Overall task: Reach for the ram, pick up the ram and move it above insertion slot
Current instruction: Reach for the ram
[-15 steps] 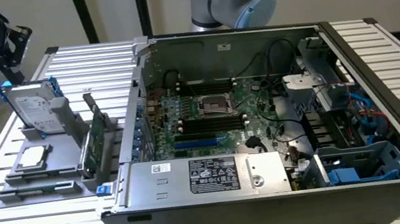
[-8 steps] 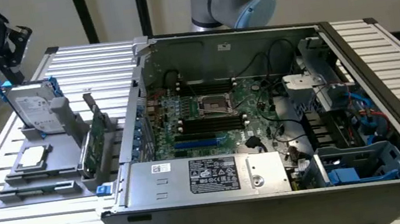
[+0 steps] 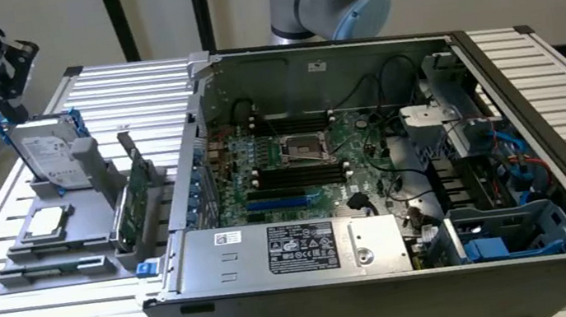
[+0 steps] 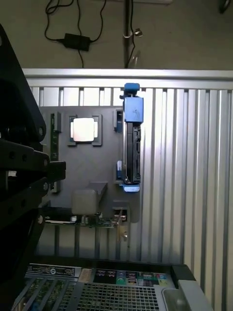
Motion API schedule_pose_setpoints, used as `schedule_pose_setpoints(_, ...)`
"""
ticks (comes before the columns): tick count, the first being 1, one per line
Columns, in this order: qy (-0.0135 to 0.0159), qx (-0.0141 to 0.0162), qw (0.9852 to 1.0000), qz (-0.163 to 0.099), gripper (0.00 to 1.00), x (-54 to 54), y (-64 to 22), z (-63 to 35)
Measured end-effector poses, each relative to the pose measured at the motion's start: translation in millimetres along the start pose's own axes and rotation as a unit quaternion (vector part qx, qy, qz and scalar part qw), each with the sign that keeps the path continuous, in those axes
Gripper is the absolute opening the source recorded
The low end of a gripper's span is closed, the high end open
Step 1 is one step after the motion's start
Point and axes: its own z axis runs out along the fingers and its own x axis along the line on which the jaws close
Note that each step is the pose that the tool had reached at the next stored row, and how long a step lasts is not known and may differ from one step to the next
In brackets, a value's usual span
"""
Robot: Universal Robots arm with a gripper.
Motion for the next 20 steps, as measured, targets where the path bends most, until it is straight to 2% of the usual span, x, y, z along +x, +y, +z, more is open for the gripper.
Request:
schedule_pose_setpoints(5, 0.0001, 0.0000, 1.0000, 0.000, 0.11, 10.1, -16.1, -0.7)
schedule_pose_setpoints(12, 0.0001, 0.0000, 1.0000, 0.000, 0.11, 11.7, -41.9, -1.7)
schedule_pose_setpoints(17, 0.0001, 0.0001, 1.0000, -0.001, 0.11, 10.2, -50.7, -2.0)
schedule_pose_setpoints(20, 0.0001, 0.0000, 1.0000, -0.002, 0.11, 9.1, -52.9, -2.0)
